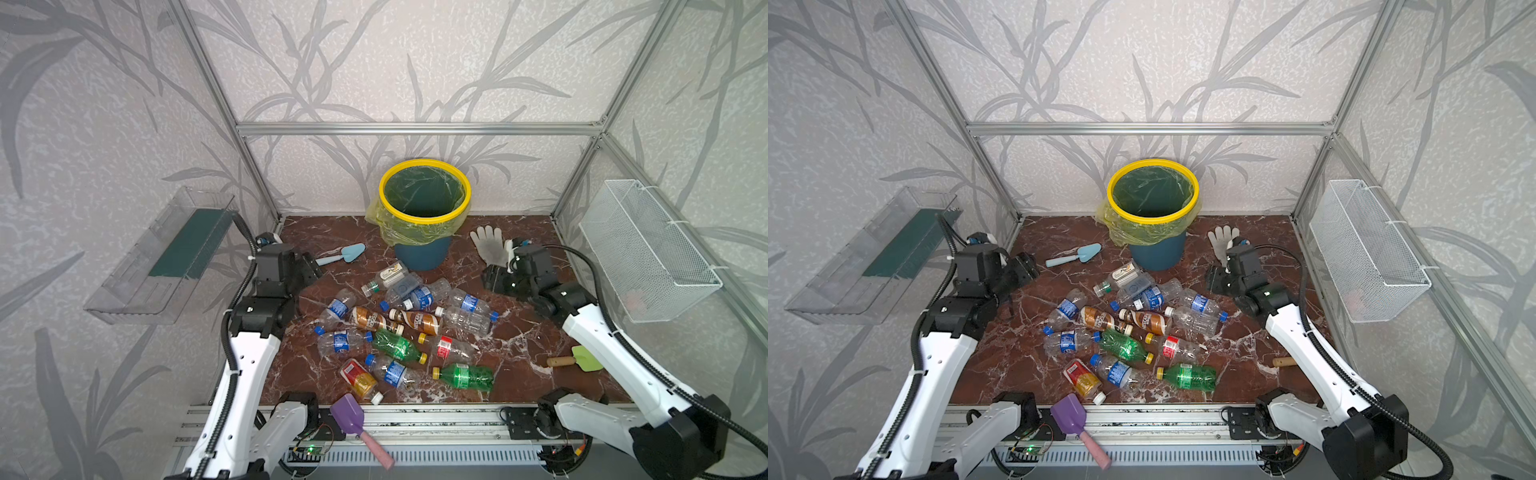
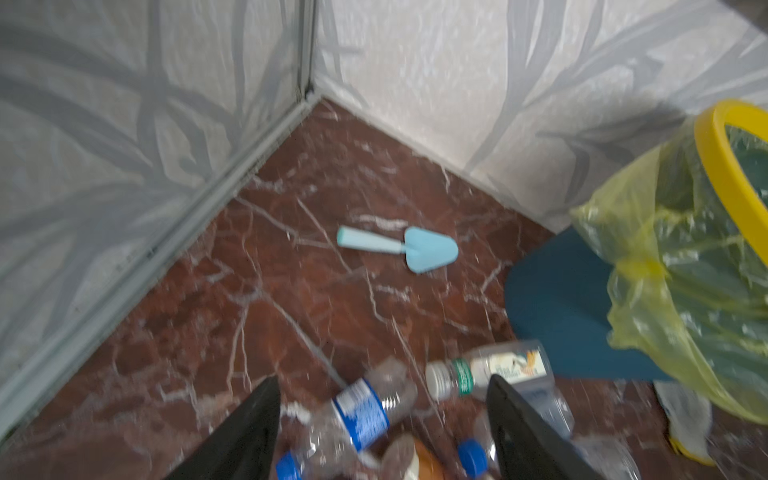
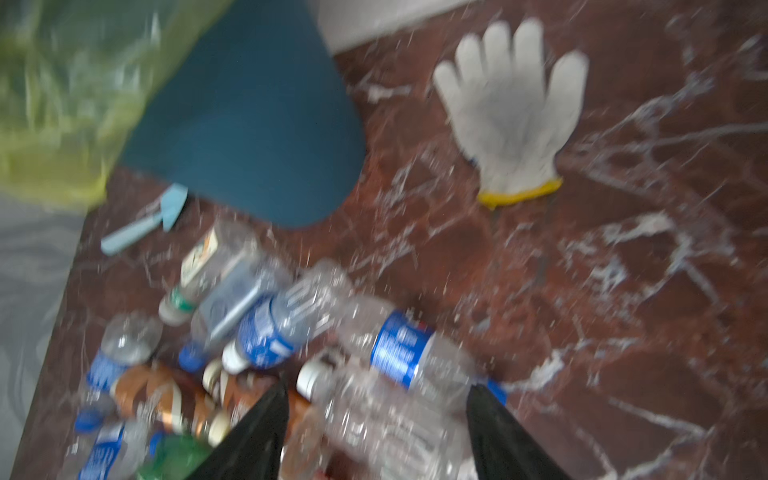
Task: Throw the plastic bottles in the bin
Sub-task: 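Reach the right gripper to the green Sprite bottle while the left arm moves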
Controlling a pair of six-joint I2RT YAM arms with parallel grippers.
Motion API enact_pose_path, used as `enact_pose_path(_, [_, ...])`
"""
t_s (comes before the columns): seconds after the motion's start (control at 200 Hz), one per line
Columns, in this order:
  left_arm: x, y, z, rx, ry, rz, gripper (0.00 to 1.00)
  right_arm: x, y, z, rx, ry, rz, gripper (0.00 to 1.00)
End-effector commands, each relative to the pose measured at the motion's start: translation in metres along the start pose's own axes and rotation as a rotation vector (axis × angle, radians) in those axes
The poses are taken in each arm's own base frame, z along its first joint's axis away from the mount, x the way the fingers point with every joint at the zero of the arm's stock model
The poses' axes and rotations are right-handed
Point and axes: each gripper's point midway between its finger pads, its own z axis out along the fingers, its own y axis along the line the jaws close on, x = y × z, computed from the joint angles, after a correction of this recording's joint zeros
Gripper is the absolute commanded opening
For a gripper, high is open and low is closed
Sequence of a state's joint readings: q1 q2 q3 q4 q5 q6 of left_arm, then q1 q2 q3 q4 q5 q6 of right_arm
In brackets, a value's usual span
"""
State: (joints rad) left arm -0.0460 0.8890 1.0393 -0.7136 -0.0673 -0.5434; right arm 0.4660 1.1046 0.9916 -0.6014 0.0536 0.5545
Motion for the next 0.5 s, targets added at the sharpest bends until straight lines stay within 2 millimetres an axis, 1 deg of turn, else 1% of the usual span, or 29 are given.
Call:
enact_pose_path(0.0, [0.080, 0.015, -0.018, 0.004, 0.283, -0.094, 0.76, 0.060, -0.012, -0.031, 0.088, 0.153, 0.001, 0.68])
enact_pose_path(0.09, [0.106, 0.023, -0.025, -0.011, 0.352, -0.122, 0.75, 0.088, -0.007, -0.041, 0.092, 0.215, -0.032, 0.68])
enact_pose_path(0.155, [0.121, 0.027, -0.028, -0.023, 0.392, -0.128, 0.74, 0.101, -0.006, -0.045, 0.096, 0.234, -0.061, 0.68])
enact_pose_path(0.215, [0.129, 0.033, -0.028, -0.055, 0.411, -0.126, 0.74, 0.112, -0.004, -0.045, 0.088, 0.250, -0.067, 0.69])
enact_pose_path(0.315, [0.141, 0.040, -0.024, -0.109, 0.432, -0.113, 0.76, 0.124, -0.003, -0.040, 0.069, 0.269, -0.057, 0.69])
enact_pose_path(0.405, [0.152, 0.038, -0.016, -0.133, 0.463, -0.122, 0.81, 0.128, 0.000, -0.036, 0.053, 0.276, -0.058, 0.69])
enact_pose_path(0.495, [0.164, 0.034, -0.008, -0.131, 0.483, -0.137, 0.82, 0.131, 0.001, -0.036, 0.046, 0.294, -0.095, 0.69])
